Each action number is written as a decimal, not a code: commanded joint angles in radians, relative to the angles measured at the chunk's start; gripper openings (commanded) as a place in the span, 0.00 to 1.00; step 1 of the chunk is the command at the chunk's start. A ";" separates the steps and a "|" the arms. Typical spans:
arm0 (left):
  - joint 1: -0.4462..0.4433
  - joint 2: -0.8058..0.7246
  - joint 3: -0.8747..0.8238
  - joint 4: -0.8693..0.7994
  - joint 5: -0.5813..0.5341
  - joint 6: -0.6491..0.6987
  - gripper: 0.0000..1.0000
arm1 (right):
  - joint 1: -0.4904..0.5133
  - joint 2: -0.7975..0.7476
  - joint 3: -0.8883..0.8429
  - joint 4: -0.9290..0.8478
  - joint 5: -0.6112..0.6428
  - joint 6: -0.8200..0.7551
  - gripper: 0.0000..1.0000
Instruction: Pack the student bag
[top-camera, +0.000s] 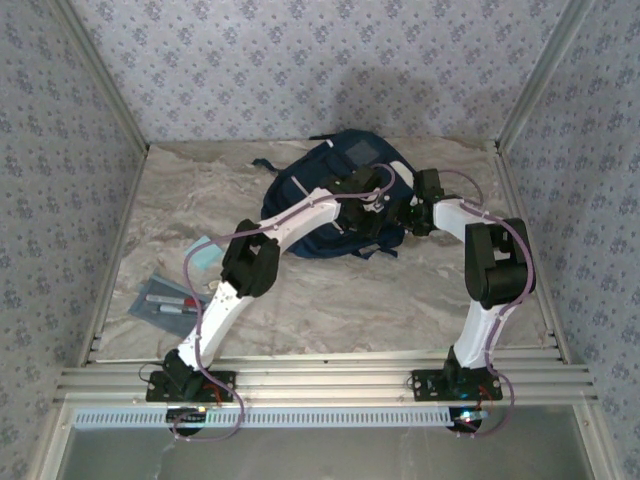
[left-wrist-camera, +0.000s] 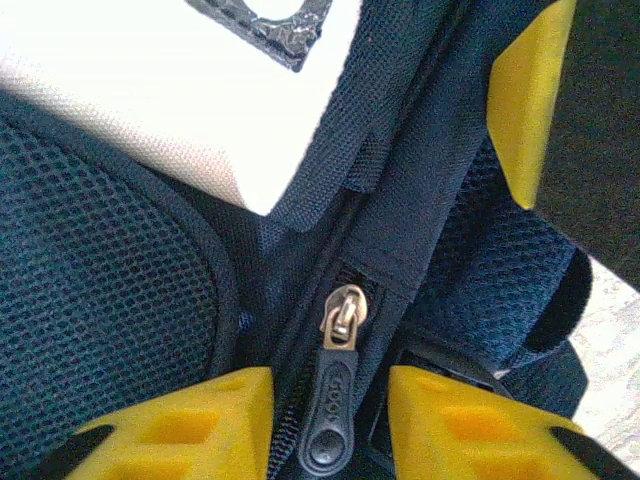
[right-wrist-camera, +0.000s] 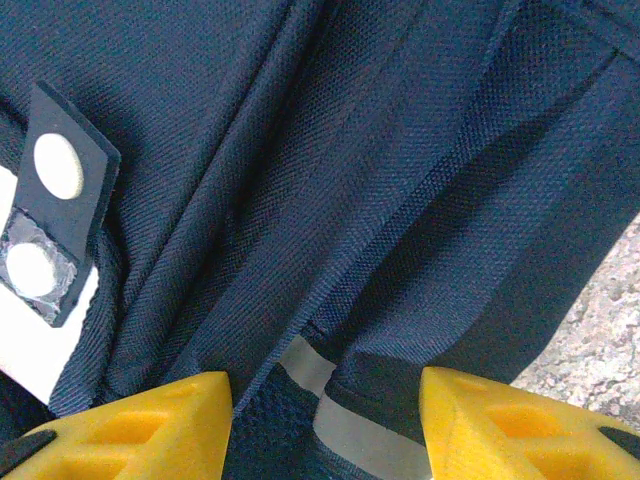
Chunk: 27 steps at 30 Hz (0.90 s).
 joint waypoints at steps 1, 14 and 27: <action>-0.001 0.064 0.034 -0.036 -0.016 0.011 0.28 | 0.001 0.023 -0.021 -0.004 -0.003 0.018 0.54; 0.000 0.020 0.048 -0.089 -0.021 0.026 0.00 | -0.001 0.077 0.001 -0.021 0.067 0.046 0.53; 0.016 -0.197 -0.261 -0.116 -0.040 0.065 0.00 | -0.006 0.096 0.010 -0.024 0.154 0.098 0.49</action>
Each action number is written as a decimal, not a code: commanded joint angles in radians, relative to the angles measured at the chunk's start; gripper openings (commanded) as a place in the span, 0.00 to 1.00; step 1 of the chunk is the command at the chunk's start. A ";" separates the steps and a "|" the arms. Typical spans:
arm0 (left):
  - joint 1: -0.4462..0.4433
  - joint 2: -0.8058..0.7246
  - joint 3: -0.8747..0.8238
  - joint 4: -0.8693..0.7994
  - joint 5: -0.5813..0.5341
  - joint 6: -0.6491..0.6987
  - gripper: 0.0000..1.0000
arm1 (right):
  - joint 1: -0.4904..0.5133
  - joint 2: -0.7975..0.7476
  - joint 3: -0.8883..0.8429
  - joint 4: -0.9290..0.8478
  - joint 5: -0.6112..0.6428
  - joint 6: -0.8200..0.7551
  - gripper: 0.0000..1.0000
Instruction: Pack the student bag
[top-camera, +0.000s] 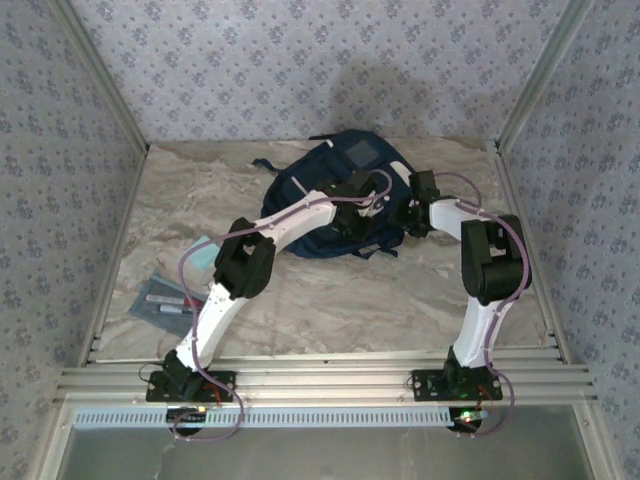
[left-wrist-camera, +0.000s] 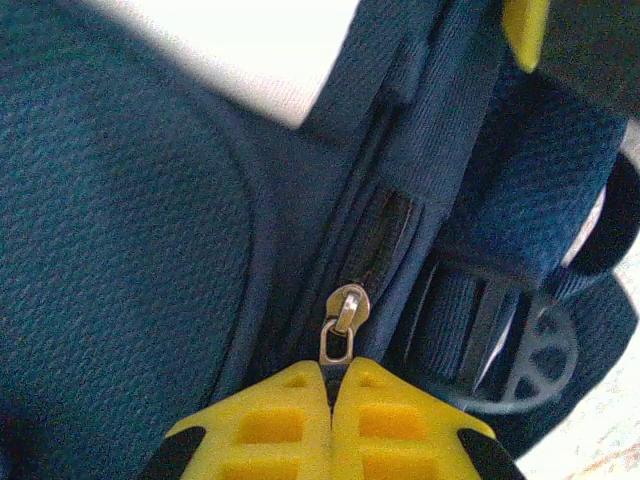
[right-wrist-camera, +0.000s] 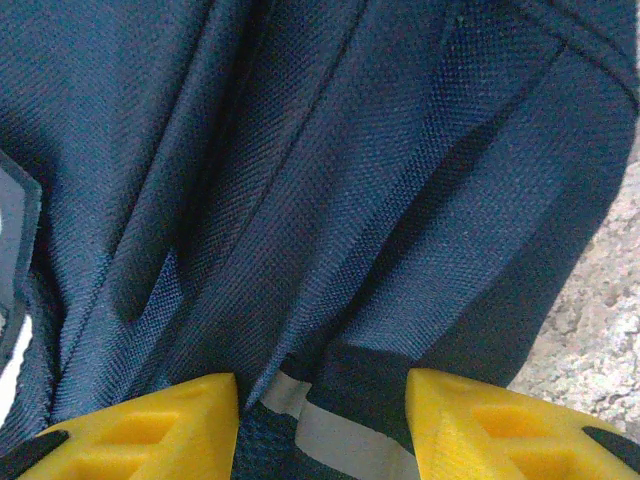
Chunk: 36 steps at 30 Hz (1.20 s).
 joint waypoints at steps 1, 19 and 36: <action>0.019 -0.104 -0.090 -0.144 -0.034 0.020 0.00 | -0.016 0.059 0.005 -0.039 0.089 0.029 0.49; 0.166 -0.394 -0.517 -0.087 -0.153 0.022 0.00 | -0.021 0.077 0.056 -0.056 0.093 0.029 0.49; 0.129 -0.413 -0.479 0.078 0.089 -0.050 0.00 | 0.036 -0.126 0.112 -0.163 0.022 -0.046 0.54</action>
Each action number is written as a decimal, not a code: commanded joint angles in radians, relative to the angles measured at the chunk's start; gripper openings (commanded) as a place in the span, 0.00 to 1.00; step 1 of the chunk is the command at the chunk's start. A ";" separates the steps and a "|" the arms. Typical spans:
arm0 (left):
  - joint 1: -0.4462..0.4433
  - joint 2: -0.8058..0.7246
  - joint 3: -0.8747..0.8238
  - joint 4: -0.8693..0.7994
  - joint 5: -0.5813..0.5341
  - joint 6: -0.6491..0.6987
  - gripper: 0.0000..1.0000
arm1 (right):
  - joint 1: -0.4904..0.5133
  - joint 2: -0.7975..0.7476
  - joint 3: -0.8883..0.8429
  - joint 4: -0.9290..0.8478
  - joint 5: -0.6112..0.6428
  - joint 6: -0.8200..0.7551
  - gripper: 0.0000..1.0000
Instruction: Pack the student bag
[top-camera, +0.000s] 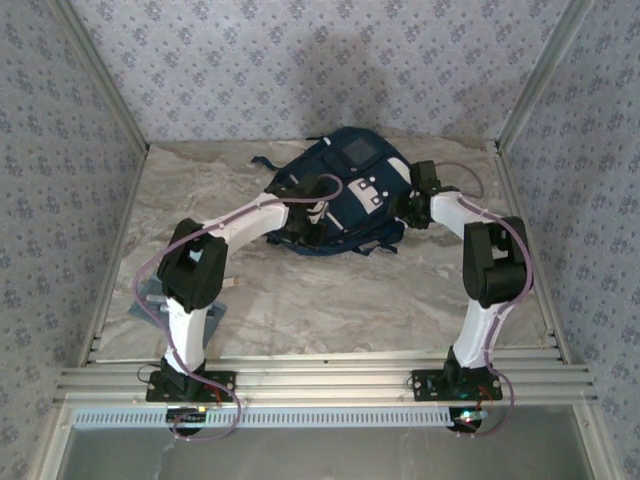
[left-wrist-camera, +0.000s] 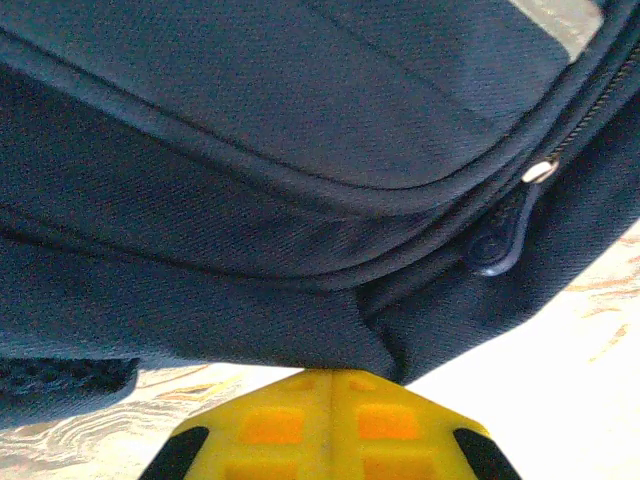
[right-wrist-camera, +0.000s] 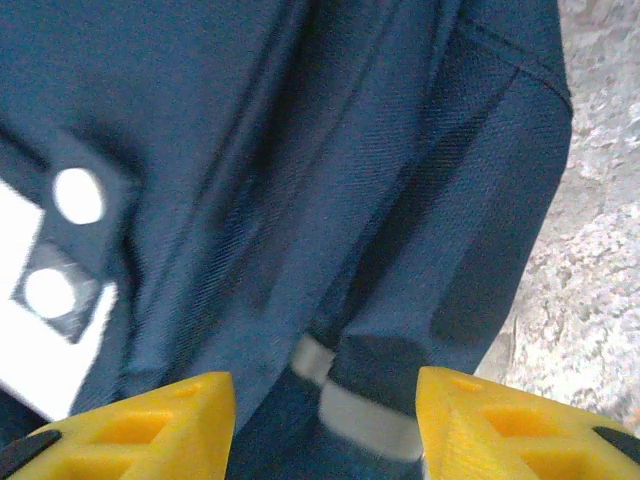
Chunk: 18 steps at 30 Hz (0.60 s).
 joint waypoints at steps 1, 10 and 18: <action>-0.006 -0.042 0.033 0.053 0.097 -0.027 0.01 | 0.033 -0.100 0.019 -0.073 -0.004 -0.034 0.55; -0.015 -0.074 0.017 0.176 0.133 -0.078 0.43 | 0.165 -0.185 -0.128 0.028 -0.076 0.056 0.50; -0.057 0.022 0.058 0.197 0.117 -0.062 0.47 | 0.200 -0.052 -0.219 0.129 -0.105 0.144 0.27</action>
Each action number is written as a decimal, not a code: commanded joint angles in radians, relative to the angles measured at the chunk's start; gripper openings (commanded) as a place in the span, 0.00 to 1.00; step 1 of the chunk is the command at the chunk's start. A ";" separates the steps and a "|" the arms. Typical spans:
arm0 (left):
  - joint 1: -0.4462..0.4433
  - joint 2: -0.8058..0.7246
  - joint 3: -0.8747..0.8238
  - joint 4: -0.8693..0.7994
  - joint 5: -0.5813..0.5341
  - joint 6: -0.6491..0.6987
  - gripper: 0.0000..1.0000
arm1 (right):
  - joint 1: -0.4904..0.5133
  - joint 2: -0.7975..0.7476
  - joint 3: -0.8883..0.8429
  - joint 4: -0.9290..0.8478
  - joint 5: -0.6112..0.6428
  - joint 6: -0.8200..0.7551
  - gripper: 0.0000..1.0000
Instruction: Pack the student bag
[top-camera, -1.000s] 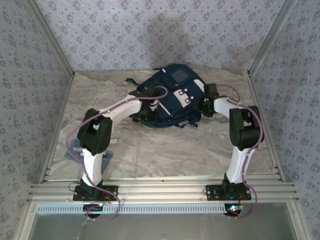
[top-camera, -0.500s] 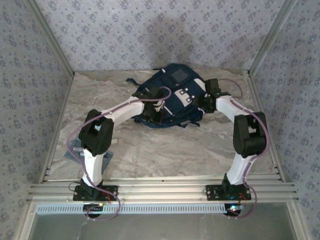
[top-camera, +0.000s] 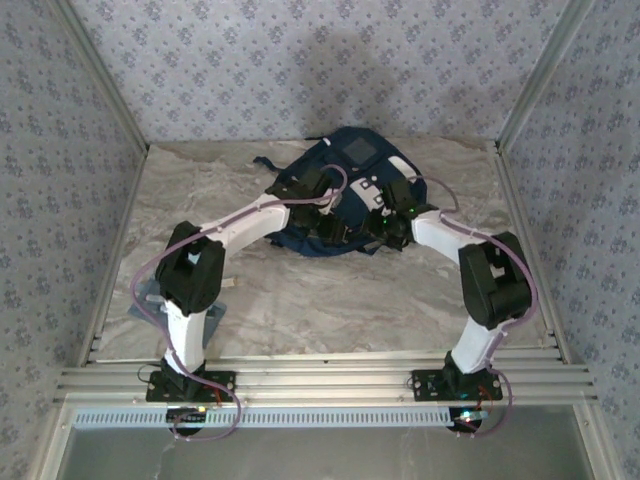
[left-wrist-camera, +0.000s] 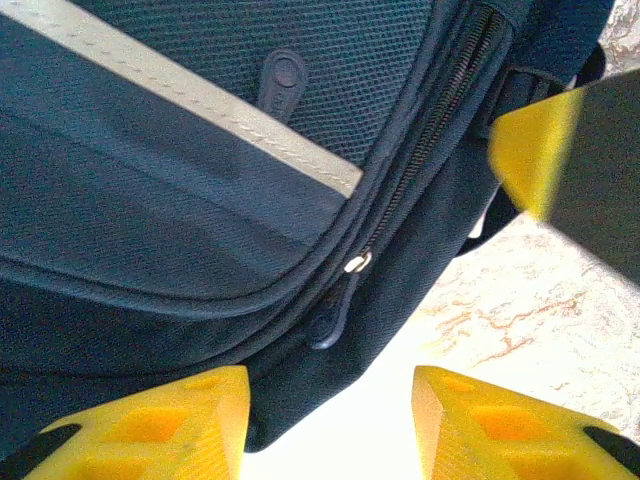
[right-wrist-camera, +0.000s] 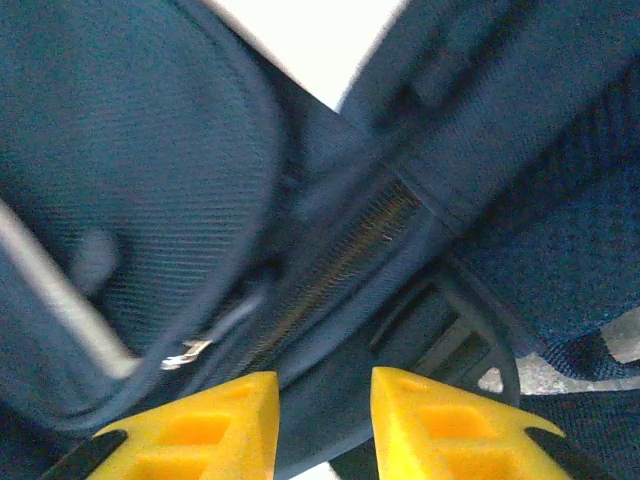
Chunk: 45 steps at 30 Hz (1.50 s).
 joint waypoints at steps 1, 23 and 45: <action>-0.029 0.049 0.050 0.021 -0.003 0.011 0.47 | 0.008 0.059 -0.049 0.042 -0.022 0.054 0.27; -0.014 0.182 0.040 0.105 -0.050 -0.096 0.48 | 0.034 0.091 -0.090 0.040 0.013 0.058 0.26; 0.017 0.189 0.036 0.282 0.037 -0.274 0.24 | 0.054 0.095 -0.105 0.024 0.038 0.043 0.25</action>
